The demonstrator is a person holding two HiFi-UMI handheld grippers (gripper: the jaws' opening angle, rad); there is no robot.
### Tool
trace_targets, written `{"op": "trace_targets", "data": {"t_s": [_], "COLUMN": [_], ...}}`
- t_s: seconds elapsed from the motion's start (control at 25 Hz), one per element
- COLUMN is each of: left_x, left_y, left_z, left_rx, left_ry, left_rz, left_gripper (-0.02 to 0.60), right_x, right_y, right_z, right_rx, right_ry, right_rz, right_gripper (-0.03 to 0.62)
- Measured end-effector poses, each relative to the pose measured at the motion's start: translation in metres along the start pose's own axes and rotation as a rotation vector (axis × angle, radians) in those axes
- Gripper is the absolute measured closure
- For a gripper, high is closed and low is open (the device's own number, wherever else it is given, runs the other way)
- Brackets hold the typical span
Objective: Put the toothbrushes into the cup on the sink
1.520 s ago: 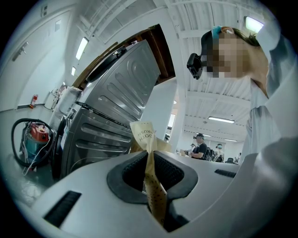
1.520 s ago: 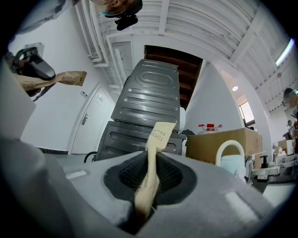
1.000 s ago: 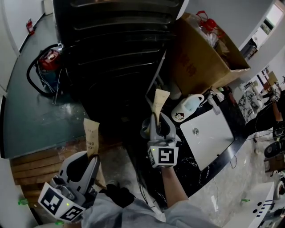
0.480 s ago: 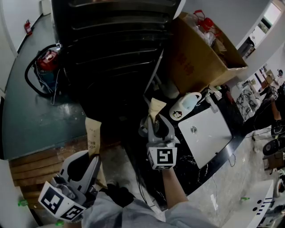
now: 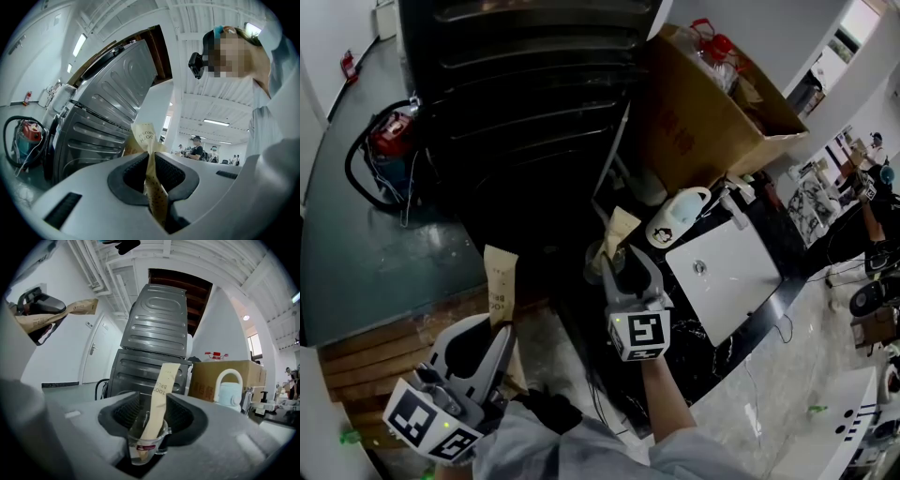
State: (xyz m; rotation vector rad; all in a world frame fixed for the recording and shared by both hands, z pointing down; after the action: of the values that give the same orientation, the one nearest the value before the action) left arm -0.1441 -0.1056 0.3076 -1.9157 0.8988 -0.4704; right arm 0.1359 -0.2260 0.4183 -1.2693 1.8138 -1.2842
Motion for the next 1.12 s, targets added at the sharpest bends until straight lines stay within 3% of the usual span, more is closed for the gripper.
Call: {"op": "trace_targets", "data": {"t_s": [0.24, 0.56, 0.76, 1.12], "left_x": [0.007, 0.021, 0.026, 0.037], "left_y": [-0.003, -0.009, -0.015, -0.03], "left_z": [0.003, 0.017, 0.026, 0.034], "left_rx": [0.003, 0.058, 0.099, 0.138], "left_ry": [-0.035, -0.11, -0.142, -0.171], "left_rz": [-0.011, -0.029, -0.027, -0.051], "left_gripper": [0.54, 0.54, 0.54, 0.54], "right_x": [-0.024, -0.066, -0.088, -0.115], "right_y": [0.018, 0.072, 0.102, 0.146], "right_z": [0.003, 0.001, 0.0, -0.005], "right_rx": [0.039, 0.125, 0.203, 0.345], "right_ry": [0.001, 0.054, 0.12, 0.283], "right_rz": [0.01, 0.081, 0.088, 0.213], "right_gripper": [0.425, 0.425, 0.425, 0.425]}}
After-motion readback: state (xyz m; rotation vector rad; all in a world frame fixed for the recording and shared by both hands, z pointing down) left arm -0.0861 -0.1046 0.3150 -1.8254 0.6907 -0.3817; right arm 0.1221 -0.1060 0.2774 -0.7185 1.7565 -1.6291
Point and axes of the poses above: the fingertips, and each gripper's own axes: x forward along the fingers, z to its right, y out of its top, the point moved 10 cm from there along -x, backward along the fingers, and after that the axes turned 11 degrees about -x, right-handed, at the moved point
